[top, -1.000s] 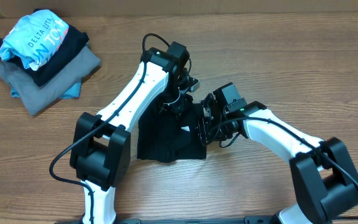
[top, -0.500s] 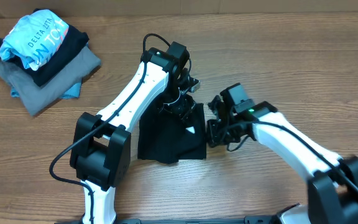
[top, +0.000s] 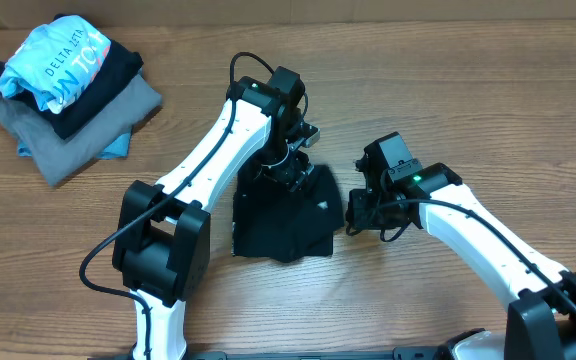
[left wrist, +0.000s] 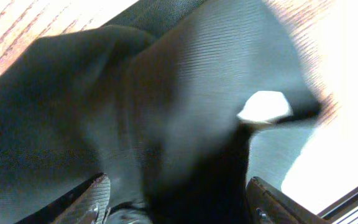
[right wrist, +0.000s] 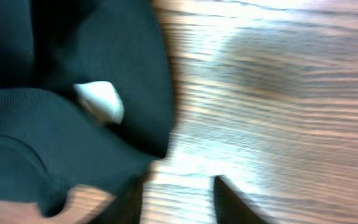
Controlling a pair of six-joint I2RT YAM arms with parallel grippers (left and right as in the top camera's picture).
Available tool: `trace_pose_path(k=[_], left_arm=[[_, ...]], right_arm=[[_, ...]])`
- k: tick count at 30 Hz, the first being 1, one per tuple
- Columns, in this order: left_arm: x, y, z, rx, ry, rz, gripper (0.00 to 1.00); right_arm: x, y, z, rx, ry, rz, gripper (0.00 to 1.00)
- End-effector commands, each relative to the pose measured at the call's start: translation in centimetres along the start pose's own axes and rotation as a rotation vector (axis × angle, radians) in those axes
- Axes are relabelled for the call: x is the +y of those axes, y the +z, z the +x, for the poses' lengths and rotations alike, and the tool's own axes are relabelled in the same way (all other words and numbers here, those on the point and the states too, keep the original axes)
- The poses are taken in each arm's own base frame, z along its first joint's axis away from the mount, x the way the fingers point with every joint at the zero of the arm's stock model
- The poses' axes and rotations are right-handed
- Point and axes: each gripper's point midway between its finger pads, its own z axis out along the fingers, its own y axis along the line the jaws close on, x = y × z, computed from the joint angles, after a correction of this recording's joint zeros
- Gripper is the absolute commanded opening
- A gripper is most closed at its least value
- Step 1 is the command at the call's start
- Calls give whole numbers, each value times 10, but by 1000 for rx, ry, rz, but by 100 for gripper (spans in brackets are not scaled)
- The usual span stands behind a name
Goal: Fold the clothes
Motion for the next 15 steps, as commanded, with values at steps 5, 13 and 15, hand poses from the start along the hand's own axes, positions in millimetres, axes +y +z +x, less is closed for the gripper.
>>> trace_pose_path(k=[5, 13, 15], left_arm=[[8, -3, 6, 16, 1, -44, 77], [10, -10, 3, 6, 3, -61, 41], [14, -17, -1, -12, -1, -74, 20]], right_arm=[[8, -4, -10, -19, -22, -31, 38], [89, -28, -16, -24, -184, -466, 35], [92, -28, -20, -36, -168, -470, 32]])
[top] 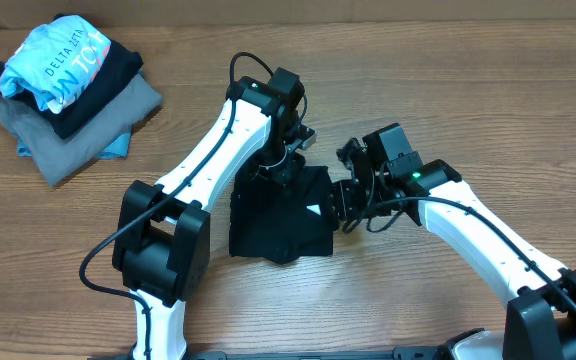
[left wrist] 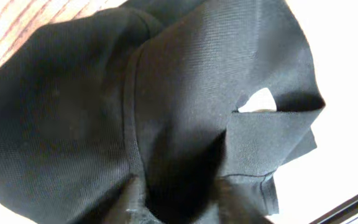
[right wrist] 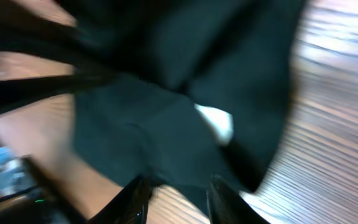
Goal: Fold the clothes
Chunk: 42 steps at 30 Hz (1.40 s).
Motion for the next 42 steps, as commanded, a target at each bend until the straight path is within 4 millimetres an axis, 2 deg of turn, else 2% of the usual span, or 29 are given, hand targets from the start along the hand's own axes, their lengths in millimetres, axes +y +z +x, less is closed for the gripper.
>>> trace_pose_path(k=[1, 2, 3, 5, 6, 9, 11, 12, 15, 18, 19, 20, 21, 23, 28, 33, 34, 37, 39, 40, 42], left_arm=[[7, -19, -11, -56, -3, -25, 10], [8, -23, -13, -65, -6, -20, 4], [7, -29, -14, -74, -10, -6, 4], [1, -39, -16, -89, -4, 38, 4], [-2, -43, -17, -96, 9, 55, 4], [-4, -49, -19, -106, 24, 66, 20], [-4, -49, -18, -105, 31, 65, 27], [-4, -49, -18, -104, 31, 65, 34], [-3, -49, -21, -115, 33, 62, 59], [-1, -49, -21, -116, 33, 53, 66], [-1, -49, -21, -115, 33, 50, 67], [0, -49, -21, -114, 32, 47, 68], [0, -49, -20, -113, 31, 46, 68], [0, -49, -20, -113, 31, 48, 68], [-1, -49, -19, -107, 32, 49, 69], [-2, -45, -12, -78, 25, 58, 68], [-3, -44, -11, -74, 24, 61, 67], [-3, -41, -9, -63, 22, 69, 60], [-3, -37, -7, -55, 27, 70, 55], [-2, -35, -6, -51, 26, 69, 50], [0, -30, -2, -33, 22, 60, 37]], right_arm=[[28, -4, -6, 2, -24, -119, 29], [27, -3, -6, 3, -24, -115, 24], [24, -1, -5, 6, -22, -106, 21], [17, 4, -1, 17, -34, -83, 21], [11, 7, 1, 25, -27, -65, 25], [-4, 23, 11, 65, -3, -42, 31], [-12, 34, 16, 93, 15, -34, 35], [-16, 40, 18, 110, 27, -29, 38], [-29, 58, 30, 178, 39, -27, 38], [-36, 66, 37, 211, 43, -19, 37], [-37, 67, 38, 215, 43, -18, 32], [-37, 67, 38, 216, 44, -18, 23], [-37, 67, 39, 220, 46, -17, 13], [-37, 65, 41, 229, 41, -15, 4], [-50, 51, 39, 240, 84, 59, 4], [-82, 37, 41, 231, 208, 241, 4], [-83, 37, 41, 231, 211, 245, 4], [-82, 37, 41, 231, 212, 241, 4], [-82, 37, 41, 232, 212, 241, 9], [-82, 36, 41, 232, 212, 241, 13], [-83, 35, 40, 230, 216, 242, 14]])
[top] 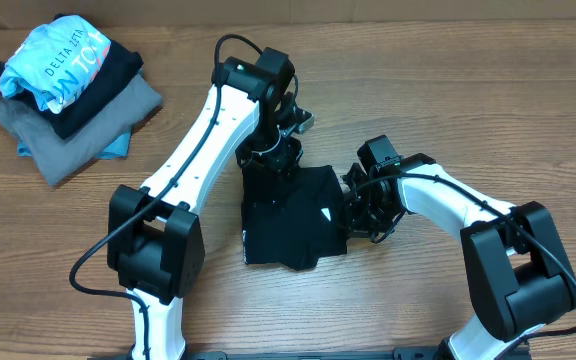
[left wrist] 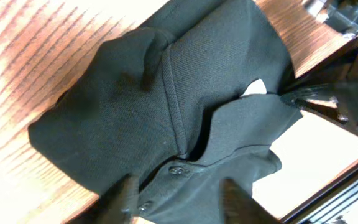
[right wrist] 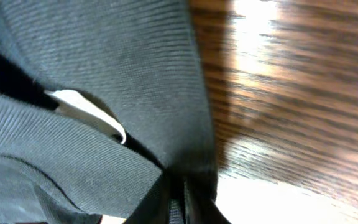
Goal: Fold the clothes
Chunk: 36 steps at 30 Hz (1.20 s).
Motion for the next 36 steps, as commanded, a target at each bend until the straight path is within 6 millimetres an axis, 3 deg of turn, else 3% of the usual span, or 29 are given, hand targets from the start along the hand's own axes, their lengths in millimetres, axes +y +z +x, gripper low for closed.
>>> trace_pose_path(k=[1, 4, 7, 9, 13, 16, 19, 22, 27, 28, 29, 31, 36], left_arm=[[3, 6, 10, 30, 9, -15, 32], [28, 6, 17, 58, -46, -141, 19], [52, 1, 10, 23, -101, -242, 20], [65, -2, 0, -32, -120, -250, 46], [92, -10, -17, -130, -144, -253, 72], [100, -9, -20, -161, -53, -142, 76], [94, 1, -18, -177, 50, 31, 74], [89, 12, -12, -181, 89, 184, 71], [90, 20, -3, -174, 71, 299, 68], [91, 20, -3, -176, 70, 301, 68], [91, 20, -3, -177, 71, 299, 68], [91, 20, -4, -179, 72, 299, 68], [92, 20, -6, -187, 78, 293, 67]], right_arm=[[-7, -14, -13, -63, 10, 46, 14], [-4, -35, -24, -121, 16, 27, 13], [9, -68, -34, -206, 0, -20, 14], [24, -86, -38, -251, -30, -72, 26], [55, -99, -40, -277, -91, -209, 38], [70, -92, -39, -262, -122, -243, 43], [83, -79, -41, -257, -163, -245, 56], [84, -62, -46, -259, -192, -200, 67], [79, -24, -47, -193, -305, -166, 71], [76, -18, -47, -178, -309, -160, 70], [73, -11, -46, -162, -312, -152, 63], [66, -1, -46, -138, -307, -134, 34], [46, 20, -49, -108, -271, -69, 6]])
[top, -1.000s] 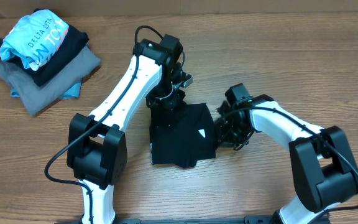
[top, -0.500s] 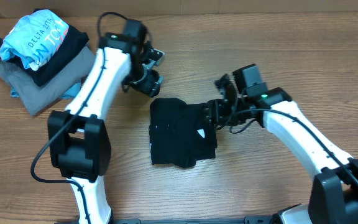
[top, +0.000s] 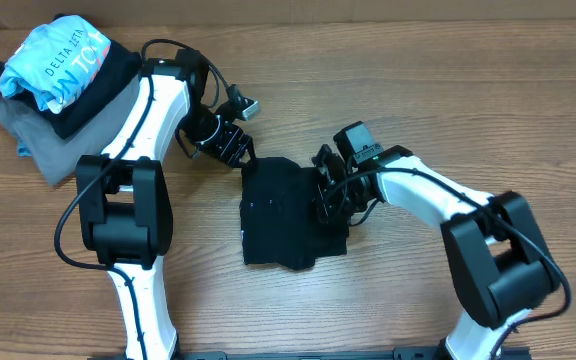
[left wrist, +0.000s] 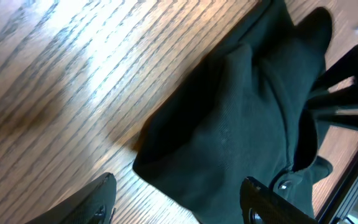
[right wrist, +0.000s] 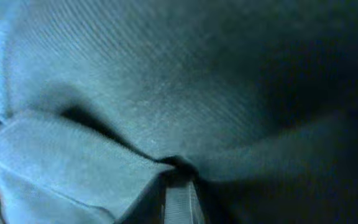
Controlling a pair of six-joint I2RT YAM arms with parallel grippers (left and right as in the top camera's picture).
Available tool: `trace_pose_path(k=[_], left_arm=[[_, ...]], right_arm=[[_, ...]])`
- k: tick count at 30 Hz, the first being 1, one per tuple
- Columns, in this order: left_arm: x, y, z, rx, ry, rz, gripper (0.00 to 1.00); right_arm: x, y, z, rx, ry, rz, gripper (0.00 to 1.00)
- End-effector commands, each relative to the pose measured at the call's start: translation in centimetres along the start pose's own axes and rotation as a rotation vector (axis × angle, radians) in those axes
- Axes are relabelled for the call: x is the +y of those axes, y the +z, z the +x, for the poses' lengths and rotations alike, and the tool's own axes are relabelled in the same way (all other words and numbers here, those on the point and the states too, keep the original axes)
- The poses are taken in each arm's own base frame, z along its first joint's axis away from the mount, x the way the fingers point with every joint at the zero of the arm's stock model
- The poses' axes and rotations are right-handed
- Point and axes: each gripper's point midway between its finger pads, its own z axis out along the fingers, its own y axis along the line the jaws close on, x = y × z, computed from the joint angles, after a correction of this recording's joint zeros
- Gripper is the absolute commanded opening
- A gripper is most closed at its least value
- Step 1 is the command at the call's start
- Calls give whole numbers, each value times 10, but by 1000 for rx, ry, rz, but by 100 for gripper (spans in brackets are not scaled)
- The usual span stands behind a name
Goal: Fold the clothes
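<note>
A black polo shirt [top: 283, 222] lies folded into a small block at the table's middle. My right gripper [top: 326, 198] sits on its upper right part, shut on a pinch of the black fabric [right wrist: 135, 93], which fills the right wrist view. My left gripper [top: 236, 148] hovers just off the shirt's upper left corner, open. In the left wrist view its fingers [left wrist: 98, 200] stand wide apart with nothing between them. The shirt [left wrist: 241, 124] lies beyond them, a button showing at the lower right.
A stack of folded clothes [top: 63, 85], light blue on top over black and grey, sits at the far left corner of the wooden table [top: 468, 100]. Both arms reach in toward the shirt from either side.
My left gripper has left the shirt's top edge and now stands open up and to the left of it. My right gripper has moved from the right edge inward over the shirt, still pinching fabric.
At first my left gripper was down on the shirt's top part and my right gripper was at its right edge. Then the right gripper reached over that edge, and later it was shut on it. Now the right side lies folded inward and the left gripper is off.
</note>
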Motion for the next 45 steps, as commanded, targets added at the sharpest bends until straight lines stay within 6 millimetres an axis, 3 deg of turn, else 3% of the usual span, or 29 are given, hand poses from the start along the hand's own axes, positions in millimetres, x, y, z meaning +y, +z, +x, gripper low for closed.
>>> trace_pose_path(k=[1, 6, 12, 17, 23, 28, 32, 34, 35, 39, 42, 45], left_arm=[[-6, -3, -6, -35, 48, 25, 67], [-5, -3, -7, -36, 58, 19, 68], [-5, -3, -7, -39, 60, 20, 72], [-8, -1, -10, -46, 70, 34, 80], [-31, 11, -26, -99, 199, 102, 81], [-53, 36, -38, -131, 286, 140, 80], [-61, 55, -47, -129, 284, 104, 69], [-63, 58, -47, -114, 275, 89, 64], [-60, 57, -45, -95, 262, 70, 56], [-51, 40, -45, -101, 174, 56, 54], [-46, 20, -47, -113, 118, 58, 57], [-42, 4, -46, -116, 93, 54, 59]], right_arm=[[-18, 9, -2, 5, 4, 79, 4], [-60, 4, 2, -7, 112, 312, 4], [-123, -29, 4, -44, 180, 630, 4], [-146, -44, -12, -121, 230, 637, 4], [-164, -71, -26, -155, 283, 638, 4], [-150, -68, -31, -126, 216, 529, 5], [-150, -69, -24, -96, 226, 531, 4], [-143, -79, -23, -79, 240, 526, 4], [-131, -95, -26, -80, 239, 516, 4], [-83, -130, -44, -147, 210, 375, 4], [-35, -135, -52, -177, 199, 163, 4], [-7, -126, -52, -156, 213, 34, 4]])
